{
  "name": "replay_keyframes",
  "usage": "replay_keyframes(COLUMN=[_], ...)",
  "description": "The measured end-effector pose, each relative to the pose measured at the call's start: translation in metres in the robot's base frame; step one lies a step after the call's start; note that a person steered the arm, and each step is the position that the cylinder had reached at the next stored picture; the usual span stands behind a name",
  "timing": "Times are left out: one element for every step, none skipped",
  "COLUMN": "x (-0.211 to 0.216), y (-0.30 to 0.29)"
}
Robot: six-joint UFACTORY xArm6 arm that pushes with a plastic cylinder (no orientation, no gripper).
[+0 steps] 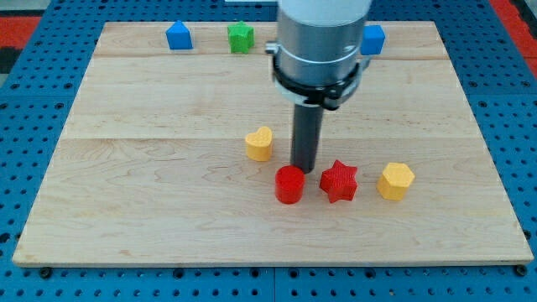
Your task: Push the yellow heart left side of the red star horizontally
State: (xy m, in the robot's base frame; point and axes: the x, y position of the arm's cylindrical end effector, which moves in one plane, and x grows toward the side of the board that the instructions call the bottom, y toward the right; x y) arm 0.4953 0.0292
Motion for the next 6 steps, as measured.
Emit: replay_keyframes(x=[-0.013, -0.027, -0.047, -0.047, -0.047, -0.064], y=[0.030, 0.065, 0.027, -0.045, -0.095, -0.106])
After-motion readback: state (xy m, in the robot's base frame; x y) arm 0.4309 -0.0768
